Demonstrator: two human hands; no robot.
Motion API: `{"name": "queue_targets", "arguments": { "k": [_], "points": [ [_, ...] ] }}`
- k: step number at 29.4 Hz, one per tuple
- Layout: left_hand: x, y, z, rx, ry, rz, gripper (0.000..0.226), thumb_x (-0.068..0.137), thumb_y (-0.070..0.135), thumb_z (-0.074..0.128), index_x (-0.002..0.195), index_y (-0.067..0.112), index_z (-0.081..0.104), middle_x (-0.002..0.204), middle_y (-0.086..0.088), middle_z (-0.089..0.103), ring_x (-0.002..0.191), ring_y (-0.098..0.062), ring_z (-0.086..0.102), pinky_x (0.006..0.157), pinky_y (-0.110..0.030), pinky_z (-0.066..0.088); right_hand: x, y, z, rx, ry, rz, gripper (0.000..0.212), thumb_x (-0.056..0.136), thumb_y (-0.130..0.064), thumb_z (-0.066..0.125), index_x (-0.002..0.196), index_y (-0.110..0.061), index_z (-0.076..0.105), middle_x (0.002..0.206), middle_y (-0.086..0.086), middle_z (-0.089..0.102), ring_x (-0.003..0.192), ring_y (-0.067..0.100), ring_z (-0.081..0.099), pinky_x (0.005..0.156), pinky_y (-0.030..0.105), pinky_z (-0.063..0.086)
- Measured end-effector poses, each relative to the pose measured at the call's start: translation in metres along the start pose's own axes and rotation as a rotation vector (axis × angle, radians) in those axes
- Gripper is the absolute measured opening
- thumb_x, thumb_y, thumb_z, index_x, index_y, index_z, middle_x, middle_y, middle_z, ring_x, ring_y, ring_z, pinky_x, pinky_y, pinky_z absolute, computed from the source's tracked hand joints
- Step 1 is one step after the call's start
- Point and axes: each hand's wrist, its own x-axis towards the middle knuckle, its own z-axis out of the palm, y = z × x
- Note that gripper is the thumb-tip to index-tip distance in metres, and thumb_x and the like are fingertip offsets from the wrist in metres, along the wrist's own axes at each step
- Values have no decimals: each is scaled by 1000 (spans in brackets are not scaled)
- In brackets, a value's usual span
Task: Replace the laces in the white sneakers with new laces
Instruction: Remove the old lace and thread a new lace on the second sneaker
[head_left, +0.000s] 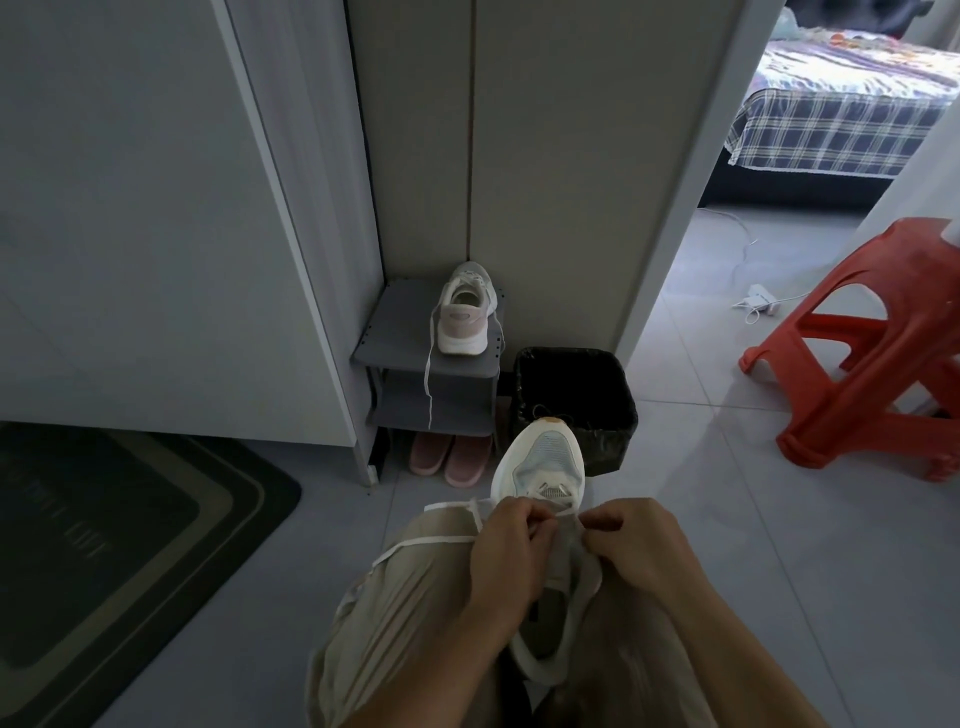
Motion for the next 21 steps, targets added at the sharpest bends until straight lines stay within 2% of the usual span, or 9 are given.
{"name": "queue_targets", "arguments": {
  "k": [2, 5, 7, 10, 16, 21],
  "points": [
    [1, -2, 5, -43, 22, -20, 9, 89, 21, 58, 92, 15, 63, 86, 8, 61, 82, -6, 58, 73, -19, 49, 1, 2, 1, 17, -8, -4, 20, 84, -21, 60, 100, -23, 72, 90, -7, 68, 84, 11, 60, 80, 28, 51],
    [1, 1, 5, -251, 38, -132, 9, 88, 17, 60, 92, 13, 67, 80, 15, 62, 78, 2, 58, 66, -5, 44, 2, 4, 3, 102, 2, -15, 14, 83, -21, 63, 93, -23, 73, 78, -14, 64, 76, 6, 59, 73, 22, 50],
    [1, 0, 6, -307, 43, -165, 8, 88, 15, 59, 91, 14, 67, 82, 14, 63, 80, 3, 58, 67, -4, 44, 1, 4, 3, 144, 4, -23, 12, 83, -18, 64, 88, -25, 72, 76, -14, 64, 76, 6, 59, 68, 18, 46],
    [-2, -3, 6, -254, 0, -111, 7, 89, 12, 58, 88, 18, 62, 81, 15, 59, 78, 4, 56, 66, -2, 41, -2, 6, 3, 211, 19, -36, 17, 83, -14, 64, 78, -30, 67, 76, -16, 63, 76, 5, 59, 68, 15, 45],
    [-5, -5, 9, -297, 54, -124, 5, 90, 13, 57, 90, 16, 61, 81, 14, 59, 76, 3, 55, 65, -2, 41, -4, 8, 7, 204, 27, -54, 11, 84, -15, 64, 85, -24, 70, 77, -17, 63, 74, 2, 58, 63, 10, 41],
    [-1, -8, 7, -202, 17, -59, 7, 90, 14, 56, 87, 19, 59, 81, 14, 57, 77, 3, 54, 65, -3, 39, -5, 9, 9, 236, 64, -53, 14, 85, -12, 62, 86, -24, 71, 78, -13, 65, 76, 4, 59, 64, 11, 42]
  ]
}}
